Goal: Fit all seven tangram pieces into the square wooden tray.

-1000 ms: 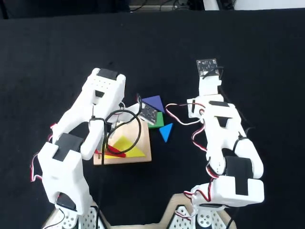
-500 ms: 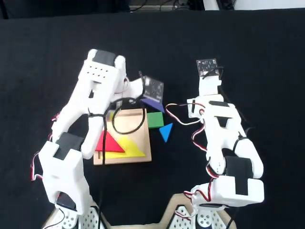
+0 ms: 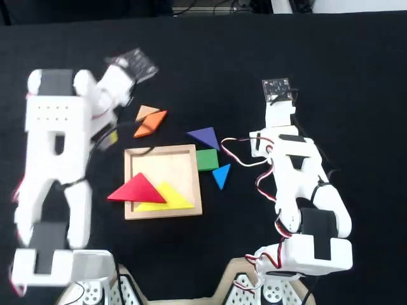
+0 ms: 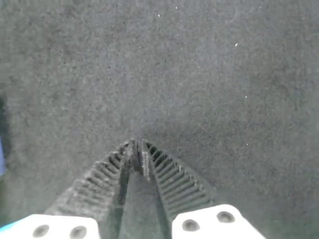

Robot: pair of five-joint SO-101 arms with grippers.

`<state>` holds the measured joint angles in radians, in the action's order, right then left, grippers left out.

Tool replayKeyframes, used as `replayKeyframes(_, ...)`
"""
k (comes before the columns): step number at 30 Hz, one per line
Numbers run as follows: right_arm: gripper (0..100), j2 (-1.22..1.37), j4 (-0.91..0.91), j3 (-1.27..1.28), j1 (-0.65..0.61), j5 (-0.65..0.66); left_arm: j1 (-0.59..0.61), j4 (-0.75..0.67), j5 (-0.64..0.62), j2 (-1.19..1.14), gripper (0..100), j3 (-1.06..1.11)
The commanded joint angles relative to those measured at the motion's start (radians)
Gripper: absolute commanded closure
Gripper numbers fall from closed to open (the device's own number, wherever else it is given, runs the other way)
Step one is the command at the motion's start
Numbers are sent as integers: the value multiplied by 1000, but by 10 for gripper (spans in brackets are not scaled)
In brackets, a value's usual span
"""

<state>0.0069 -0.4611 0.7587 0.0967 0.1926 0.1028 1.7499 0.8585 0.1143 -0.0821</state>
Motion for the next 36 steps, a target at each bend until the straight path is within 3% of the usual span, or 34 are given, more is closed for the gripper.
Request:
replayKeyframes(1,986,-2,11,-51,-18,9,51,11,5,167,977,318)
replayKeyframes(7,986,-2,-14,-56,-18,9,48,-6,158,189,961,664)
replayKeyframes(16,986,-2,-14,-54,-17,9,7,-348,158,106,970,889)
replayKeyframes(27,986,-2,-14,-56,-18,9,1,-588,114,-18,970,894)
replayKeyframes(36,986,-2,-14,-56,-18,9,8,-522,110,-120,970,699)
